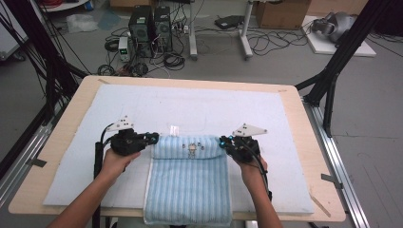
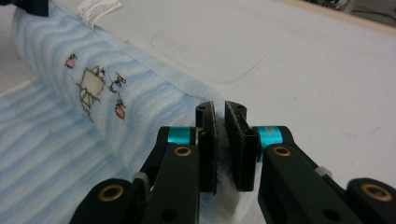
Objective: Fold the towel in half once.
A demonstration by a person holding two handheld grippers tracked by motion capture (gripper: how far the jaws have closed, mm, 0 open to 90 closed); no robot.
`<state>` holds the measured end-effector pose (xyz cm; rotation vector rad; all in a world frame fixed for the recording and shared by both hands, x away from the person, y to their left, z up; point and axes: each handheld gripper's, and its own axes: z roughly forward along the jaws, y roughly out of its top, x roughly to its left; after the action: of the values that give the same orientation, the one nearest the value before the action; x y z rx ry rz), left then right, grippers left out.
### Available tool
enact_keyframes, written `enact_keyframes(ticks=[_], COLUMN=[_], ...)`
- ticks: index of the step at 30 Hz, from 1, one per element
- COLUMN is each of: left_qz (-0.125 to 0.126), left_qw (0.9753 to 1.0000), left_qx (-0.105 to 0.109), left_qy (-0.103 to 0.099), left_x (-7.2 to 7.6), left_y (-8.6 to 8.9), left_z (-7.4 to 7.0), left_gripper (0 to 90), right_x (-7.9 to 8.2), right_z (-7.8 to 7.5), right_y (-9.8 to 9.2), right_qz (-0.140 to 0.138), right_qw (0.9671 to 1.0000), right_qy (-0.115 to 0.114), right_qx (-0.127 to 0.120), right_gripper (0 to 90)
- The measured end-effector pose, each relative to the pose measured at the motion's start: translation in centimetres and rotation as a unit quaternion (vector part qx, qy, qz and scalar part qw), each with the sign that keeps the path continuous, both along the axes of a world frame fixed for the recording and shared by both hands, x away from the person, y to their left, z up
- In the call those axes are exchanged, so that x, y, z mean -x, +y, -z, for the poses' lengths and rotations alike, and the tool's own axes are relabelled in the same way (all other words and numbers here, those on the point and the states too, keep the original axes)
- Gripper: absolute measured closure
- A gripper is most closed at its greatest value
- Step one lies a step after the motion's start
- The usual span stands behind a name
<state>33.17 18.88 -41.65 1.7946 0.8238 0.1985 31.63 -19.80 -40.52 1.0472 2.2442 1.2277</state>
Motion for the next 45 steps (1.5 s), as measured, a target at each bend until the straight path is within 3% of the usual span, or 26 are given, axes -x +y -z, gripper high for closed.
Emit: enact_keyframes(ticks=[7, 16, 18, 19, 21, 22, 24, 26, 29, 33, 36, 37, 39, 41, 42, 43, 44, 45], left_qz=[0.012, 0.025, 0.018, 0.014, -0.011, -0.029, -0.057, -0.071, -0.095, -0.119, -0.109, -0.106, -0.106, -0.114, -0.11, -0.092, -0.098, -0.099], left_qw=[0.9997, 0.9985, 0.998, 0.9977, 0.9981, 0.9978, 0.996, 0.9954, 0.9928, 0.989, 0.9889, 0.989, 0.9887, 0.986, 0.9859, 0.9884, 0.9878, 0.9875], left_qx=[0.008, -0.009, -0.006, -0.004, 0.003, 0.014, 0.032, 0.025, 0.01, -0.015, -0.036, -0.039, -0.067, -0.101, -0.109, -0.094, -0.094, -0.099], left_qy=[0.019, 0.049, 0.06, 0.066, 0.061, 0.058, 0.06, 0.06, 0.072, 0.087, 0.095, 0.096, 0.082, 0.067, 0.062, 0.075, 0.077, 0.072], left_x=[2.1, 3.6, 3.6, 3.5, 2.9, 2.5, 1.6, 0.8, -0.6, -2.0, -2.6, -2.7, -2.6, -2.5, -2.6, -2.7, -2.7, -2.8], left_y=[0.1, 0.4, 0.7, 0.9, 1.6, 2.1, 2.9, 3.2, 2.9, 1.7, 0.7, 0.4, -0.2, -0.5, -0.6, -0.5, -0.6, -0.8], left_z=[1.5, 2.4, 2.3, 2.2, 1.7, 1.4, 1.0, 1.0, 1.7, 2.9, 3.6, 3.7, 3.6, 3.4, 3.4, 3.5, 3.4, 3.4], left_gripper=[83.3, 81.2, 73.9, 65.6, 53.1, 52.0, 49.6, 49.1, 48.0, 46.3, 44.4, 44.5, 47.7, 59.2, 67.2, 78.1, 86.4, 87.2], right_x=[2.5, 4.4, 4.9, 5.0, 5.4, 5.5, 5.4, 5.1, 3.8, 1.1, -0.5, -0.8, -1.3, -1.6, -1.7, -1.7, -1.7, -1.6], right_z=[1.8, 2.0, 2.1, 2.2, 2.1, 1.9, 1.3, 0.7, 0.5, 1.4, 2.6, 2.8, 3.3, 3.7, 3.8, 3.8, 3.8, 3.8], right_y=[-0.5, -0.8, -0.9, -1.0, -1.4, -1.8, -2.6, -3.3, -3.5, -2.6, -1.6, -1.2, -0.8, -0.7, -0.6, -0.6, -0.5, -0.4], right_qz=[-0.029, -0.057, -0.063, -0.069, -0.072, -0.072, -0.056, -0.034, 0.007, 0.047, 0.055, 0.057, 0.062, 0.065, 0.07, 0.073, 0.073, 0.068], right_qw=[0.9996, 0.9979, 0.9973, 0.9966, 0.9964, 0.9966, 0.998, 0.999, 0.9998, 0.998, 0.9962, 0.9958, 0.9945, 0.9932, 0.9923, 0.9922, 0.9919, 0.9923], right_qy=[0.006, 0.026, 0.032, 0.039, 0.039, 0.039, 0.03, 0.021, 0.019, 0.043, 0.064, 0.065, 0.07, 0.087, 0.096, 0.097, 0.1, 0.1], right_qx=[0.004, 0.016, 0.02, 0.023, 0.021, 0.011, -0.006, -0.018, -0.008, 0.002, 0.021, 0.031, 0.046, 0.041, 0.033, 0.029, 0.027, 0.028], right_gripper=[81.9, 79.4, 76.8, 75.1, 72.3, 70.5, 66.8, 65.0, 65.2, 61.3, 57.6, 57.5, 57.0, 57.0, 57.9, 61.1, 66.7, 73.0])
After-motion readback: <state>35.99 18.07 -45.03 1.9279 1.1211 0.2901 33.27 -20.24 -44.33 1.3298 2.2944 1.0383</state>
